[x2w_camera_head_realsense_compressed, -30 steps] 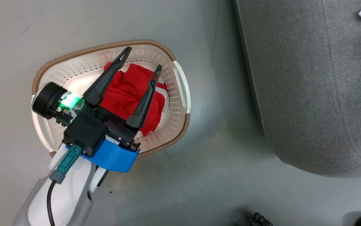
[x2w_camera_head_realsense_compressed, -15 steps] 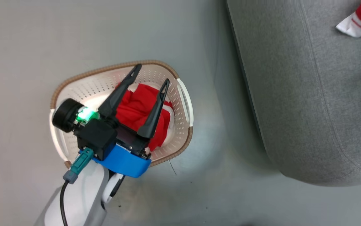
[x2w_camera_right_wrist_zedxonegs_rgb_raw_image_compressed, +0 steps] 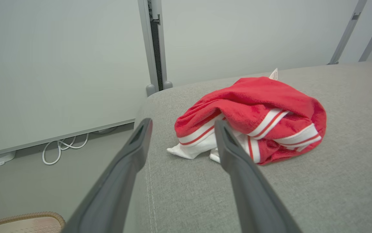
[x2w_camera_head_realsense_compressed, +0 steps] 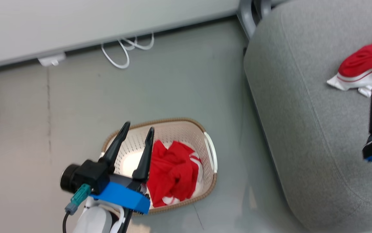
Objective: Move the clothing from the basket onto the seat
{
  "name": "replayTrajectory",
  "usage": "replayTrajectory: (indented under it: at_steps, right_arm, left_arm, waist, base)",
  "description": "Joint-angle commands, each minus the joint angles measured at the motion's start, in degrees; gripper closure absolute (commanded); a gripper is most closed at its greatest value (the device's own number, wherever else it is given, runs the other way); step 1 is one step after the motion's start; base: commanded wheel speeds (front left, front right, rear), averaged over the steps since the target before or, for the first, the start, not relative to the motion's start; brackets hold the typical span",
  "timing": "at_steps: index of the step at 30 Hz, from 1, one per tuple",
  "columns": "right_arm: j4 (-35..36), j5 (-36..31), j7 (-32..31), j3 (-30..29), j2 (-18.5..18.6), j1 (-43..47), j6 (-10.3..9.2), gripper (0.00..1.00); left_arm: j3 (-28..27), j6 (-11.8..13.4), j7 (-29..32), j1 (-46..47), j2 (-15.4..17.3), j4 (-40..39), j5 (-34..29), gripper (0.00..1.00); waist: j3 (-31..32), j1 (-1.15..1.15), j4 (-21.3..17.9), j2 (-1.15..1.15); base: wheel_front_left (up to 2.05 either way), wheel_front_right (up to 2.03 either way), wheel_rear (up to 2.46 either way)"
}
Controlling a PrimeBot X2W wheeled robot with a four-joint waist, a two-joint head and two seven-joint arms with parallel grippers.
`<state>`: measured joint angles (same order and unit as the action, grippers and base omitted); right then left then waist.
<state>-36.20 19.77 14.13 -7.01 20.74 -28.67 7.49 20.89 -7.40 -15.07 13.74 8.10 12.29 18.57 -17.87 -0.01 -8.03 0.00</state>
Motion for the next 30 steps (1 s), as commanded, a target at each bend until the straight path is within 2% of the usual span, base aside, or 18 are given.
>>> replayTrajectory:
  at_steps: [1, 10, 16, 22, 30]
  right_arm:
    - [2.65, -0.63, -0.95, -0.19, -1.46, 3.68, 0.01, 0.0]
    - [21.21, -4.62, -5.81, 0.31, -9.77, 20.42, 0.01, 0.0]
    - [29.31, -5.38, -9.92, 0.92, -13.7, 26.74, 0.01, 0.0]
    - [32.38, -6.02, -11.77, 2.17, -15.93, 29.84, 0.01, 0.0]
    - [32.04, -6.4, -11.72, 3.75, -16.83, 30.29, 0.01, 0.0]
  left_arm:
    - [-1.25, -0.12, -0.16, -2.12, -0.5, 0.82, 0.06, 0.0]
    - [-8.95, -0.12, -0.15, -9.53, -2.6, 4.07, -0.72, 0.0]
    - [-12.62, -0.12, -0.15, -11.42, -2.73, 6.18, -1.98, 0.0]
    - [-14.87, -0.12, -0.15, -10.68, -2.59, 7.5, -2.54, 0.0]
    - [-16.03, -0.12, -0.15, -11.52, -2.63, 7.33, -3.04, 0.0]
  waist:
    - [7.26, 0.01, 3.22, 0.0]
    - [15.48, 0.01, 6.36, 0.0]
    - [17.64, 0.01, 8.31, 0.0]
    - [18.18, 0.01, 9.74, 0.0]
    - [18.16, 0.01, 9.89, 0.0]
  base:
    - [0.0, 0.0, 0.0]
    - [0.0, 0.0, 0.0]
    - [0.0, 0.0, 0.0]
    - [0.0, 0.0, 0.0]
    - [0.0, 0.0, 0.0]
